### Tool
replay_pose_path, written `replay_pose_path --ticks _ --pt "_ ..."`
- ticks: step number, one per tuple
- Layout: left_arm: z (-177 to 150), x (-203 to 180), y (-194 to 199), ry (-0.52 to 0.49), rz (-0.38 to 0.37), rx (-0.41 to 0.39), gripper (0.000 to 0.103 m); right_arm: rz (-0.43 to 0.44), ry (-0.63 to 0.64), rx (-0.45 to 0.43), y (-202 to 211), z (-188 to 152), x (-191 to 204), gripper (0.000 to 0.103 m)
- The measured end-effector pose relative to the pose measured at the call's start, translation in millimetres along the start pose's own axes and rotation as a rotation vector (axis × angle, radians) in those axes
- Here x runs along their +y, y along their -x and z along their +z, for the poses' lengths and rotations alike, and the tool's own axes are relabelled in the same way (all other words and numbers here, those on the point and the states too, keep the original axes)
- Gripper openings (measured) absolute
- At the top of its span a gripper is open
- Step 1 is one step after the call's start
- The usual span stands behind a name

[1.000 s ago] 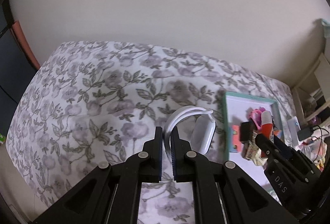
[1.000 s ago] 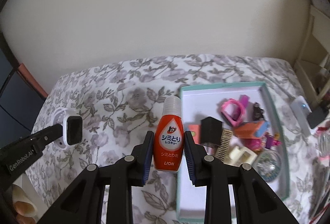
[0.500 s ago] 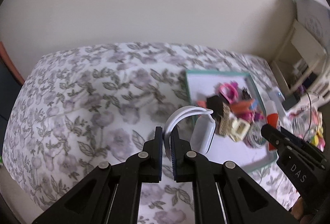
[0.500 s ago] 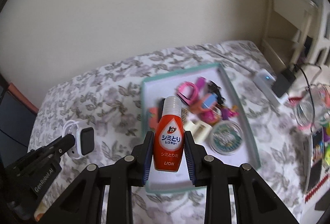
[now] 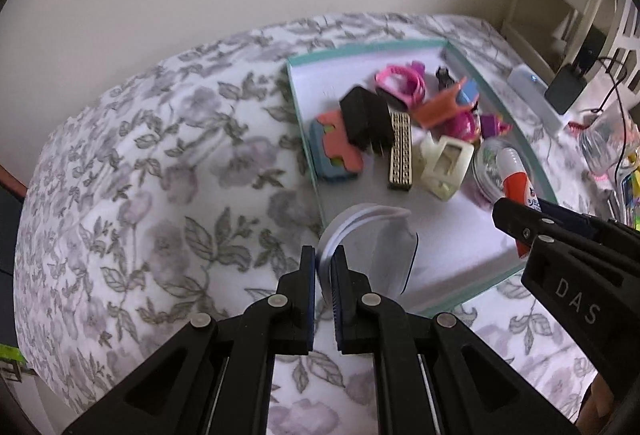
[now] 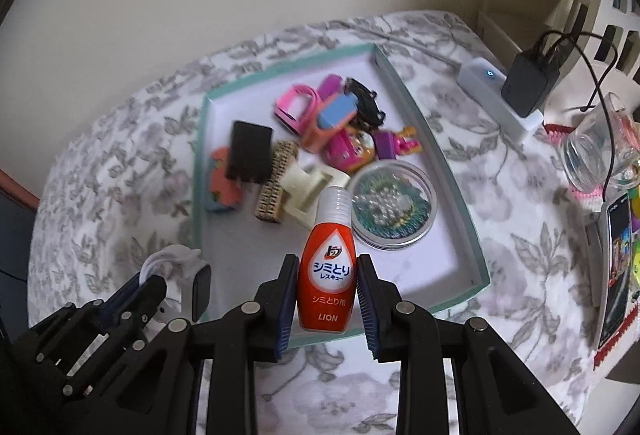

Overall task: Organize rigid objects
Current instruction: 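Carry the white band and red bottle over the teal tray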

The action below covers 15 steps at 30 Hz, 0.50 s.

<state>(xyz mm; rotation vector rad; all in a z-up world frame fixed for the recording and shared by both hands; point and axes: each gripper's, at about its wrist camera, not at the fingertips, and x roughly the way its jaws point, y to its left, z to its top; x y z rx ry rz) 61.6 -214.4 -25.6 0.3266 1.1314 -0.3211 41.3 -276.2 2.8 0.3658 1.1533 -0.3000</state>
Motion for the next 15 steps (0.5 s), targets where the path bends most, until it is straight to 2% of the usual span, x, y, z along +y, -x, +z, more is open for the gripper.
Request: replay_pose_path --ticks 15 --pt "1 -10 -22 -0.028 -0.015 0.032 0.008 -0.018 -0.022 0.067 -33 -4 -12 0.031"
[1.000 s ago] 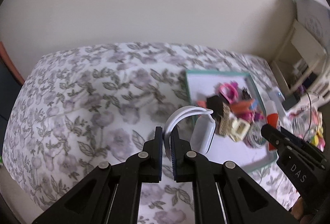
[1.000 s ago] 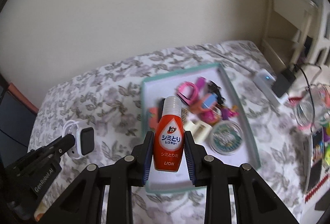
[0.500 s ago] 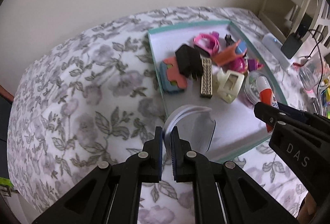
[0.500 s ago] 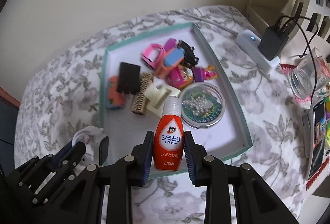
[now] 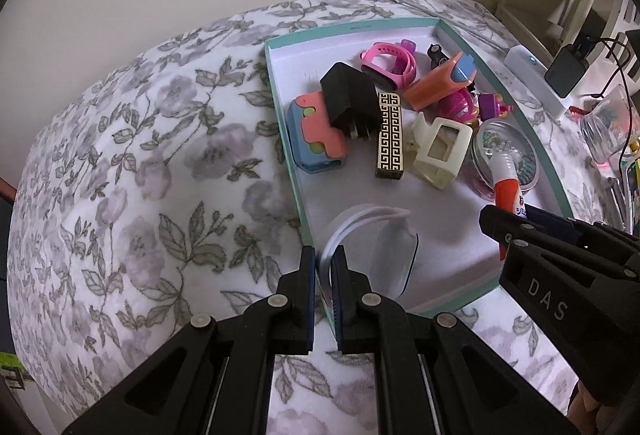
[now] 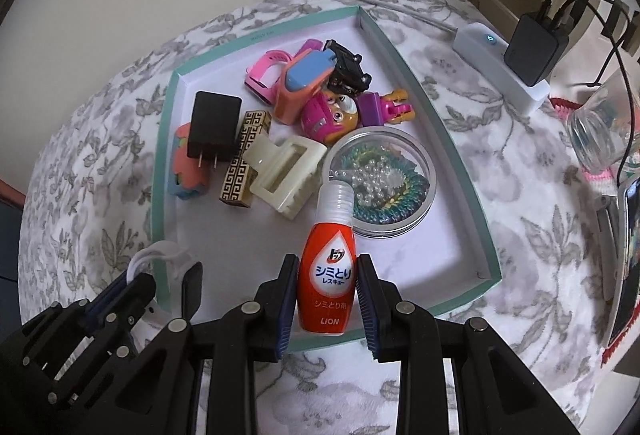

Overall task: Organize rigid objects
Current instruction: 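Carry the white band and red bottle over the teal tray, then open both tools to release the band and bottle into the tray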

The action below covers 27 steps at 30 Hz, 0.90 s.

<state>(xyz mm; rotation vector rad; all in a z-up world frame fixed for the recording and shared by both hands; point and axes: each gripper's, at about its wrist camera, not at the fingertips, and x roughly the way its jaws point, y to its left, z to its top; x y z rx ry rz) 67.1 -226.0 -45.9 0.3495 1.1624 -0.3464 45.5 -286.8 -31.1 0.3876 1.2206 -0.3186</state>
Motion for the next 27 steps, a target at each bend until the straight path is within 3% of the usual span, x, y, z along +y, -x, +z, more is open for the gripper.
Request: replay_pose_path --ticks 17,24,27 --pt "-4 -13 -17 -0.095 0.076 0.009 0.009 0.004 0.012 0.04 -22 2 1 0.031" --pt "-2 -10 -12 -0.075 0.05 0.005 0.01 0.0 0.009 0.047 -21 2 3 0.031" --pt "-2 -9 -6 -0.07 0.037 -0.003 0.014 0.007 0.004 0.036 -16 3 2 0.037"
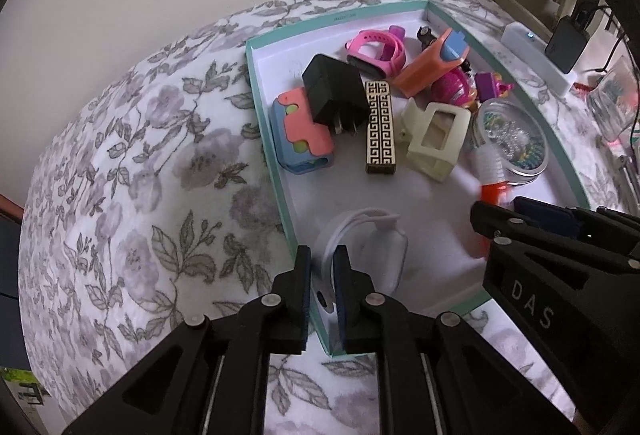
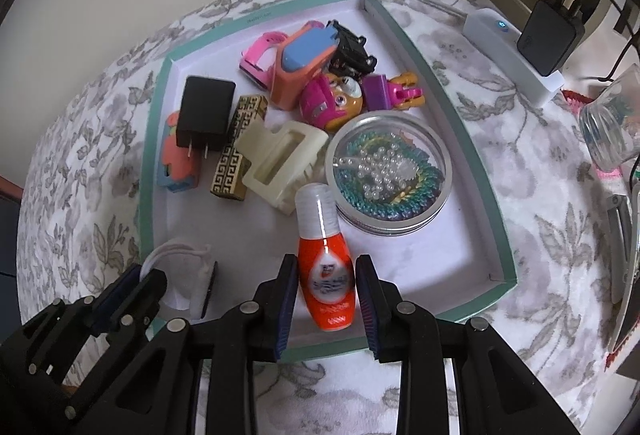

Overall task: Organize rigid objects
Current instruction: 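Open both tools to release the band and bottle into the tray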

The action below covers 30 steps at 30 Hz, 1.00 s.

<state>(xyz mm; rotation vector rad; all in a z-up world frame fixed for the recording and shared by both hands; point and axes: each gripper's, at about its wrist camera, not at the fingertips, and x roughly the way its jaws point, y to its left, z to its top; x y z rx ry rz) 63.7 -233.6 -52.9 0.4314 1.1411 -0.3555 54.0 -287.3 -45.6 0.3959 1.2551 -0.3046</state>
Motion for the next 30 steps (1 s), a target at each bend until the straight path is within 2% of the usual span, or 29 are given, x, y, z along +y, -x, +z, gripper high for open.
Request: replay_pose_path --ticks 1,4,7,11,12,14,21,23,25,28,30 --pt "0 1 2 0.003 0.001 -0.006 0.018 0.006 -0.005 -0.009 3 1 0 0.04" --pt "0 4 10 0.008 0.009 -0.025 0.028 0.008 -0.005 -0.03 11 2 1 0.041" --pt "-1 12 14 0.026 0.014 -0.028 0.029 0.001 -0.004 -0.044 15 2 1 0.048" --pt "-3 27 14 0.079 0.016 -0.013 0.03 -0.006 -0.007 -0.04 16 0 0 0.052" --pt "-3 32 13 0.095 0.019 -0.012 0.03 -0.007 -0.005 -0.039 16 -2 0 0.054" --pt "-4 41 12 0.125 0.034 -0.011 0.03 -0.007 -0.005 -0.042 16 -4 0 0.067" --pt "-7 68 -4 0.222 0.078 0.039 0.03 0.002 0.002 -0.053 14 -8 3 0.083" --pt "-8 75 -8 0.249 0.094 0.05 0.041 0.009 0.005 -0.059 13 -9 5 0.088" --pt "-10 83 -10 0.279 0.113 0.05 0.064 0.021 0.013 -0.06 13 -10 6 0.092" --pt "-16 93 -9 0.321 0.132 0.048 0.067 0.021 0.028 -0.073 14 -12 9 0.103" --pt "-18 98 -7 0.342 0.132 0.039 0.069 0.021 0.035 -0.09 16 -13 11 0.103"
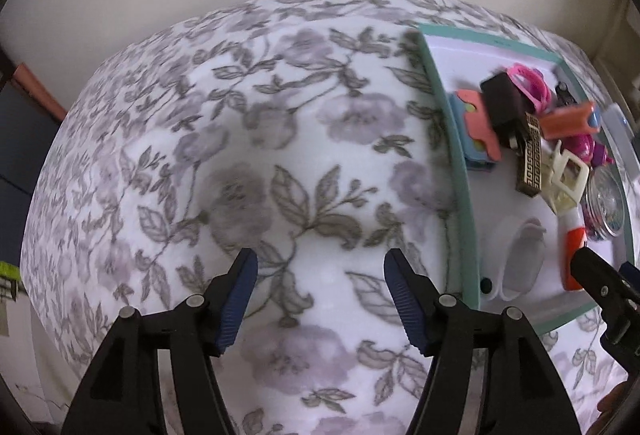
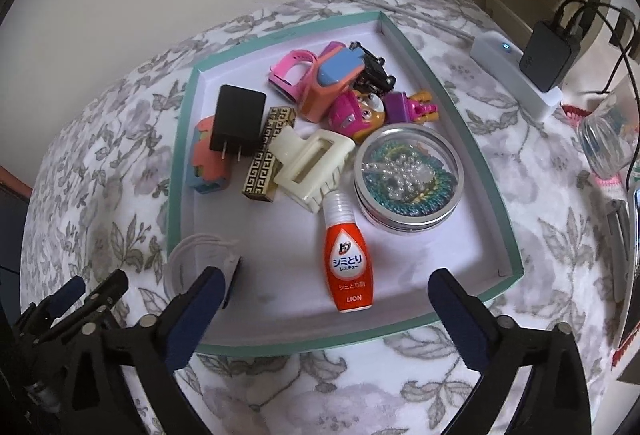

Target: Organize rigid objects

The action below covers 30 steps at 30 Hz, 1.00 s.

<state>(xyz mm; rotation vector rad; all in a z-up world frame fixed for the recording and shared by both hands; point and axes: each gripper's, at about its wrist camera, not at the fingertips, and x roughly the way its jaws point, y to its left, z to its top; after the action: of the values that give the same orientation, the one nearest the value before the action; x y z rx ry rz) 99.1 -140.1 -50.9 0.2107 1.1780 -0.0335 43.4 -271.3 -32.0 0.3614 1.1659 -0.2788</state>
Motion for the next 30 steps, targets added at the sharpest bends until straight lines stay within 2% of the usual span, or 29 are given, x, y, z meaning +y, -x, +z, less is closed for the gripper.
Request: replay_pose_path --ticks 3,4,10,16,24,30 --pt "-1 7 7 0.026 0.0 -0.026 0.084 0.01 -0.004 -0.031 4 -1 3 0.103" --pt "-2 9 10 0.03 0.002 -0.036 0.085 0.017 -0.007 -0.041 7 -1 3 0.103" --pt "-6 17 30 0.043 0.013 -0.099 0.085 0.013 0.029 -0.109 25 -5 11 0.103" --pt "-12 28 49 0.069 0.001 -0.149 0.085 0.061 0.015 -0.144 43 -8 14 0.103" --pt "-23 37 68 0.084 -0.018 -0.191 0.085 0.031 0.021 -0.188 63 -19 18 0.103" --pt "-29 40 79 0.084 -0.017 -0.203 0.085 0.002 0.046 -0.185 69 -30 21 0.103"
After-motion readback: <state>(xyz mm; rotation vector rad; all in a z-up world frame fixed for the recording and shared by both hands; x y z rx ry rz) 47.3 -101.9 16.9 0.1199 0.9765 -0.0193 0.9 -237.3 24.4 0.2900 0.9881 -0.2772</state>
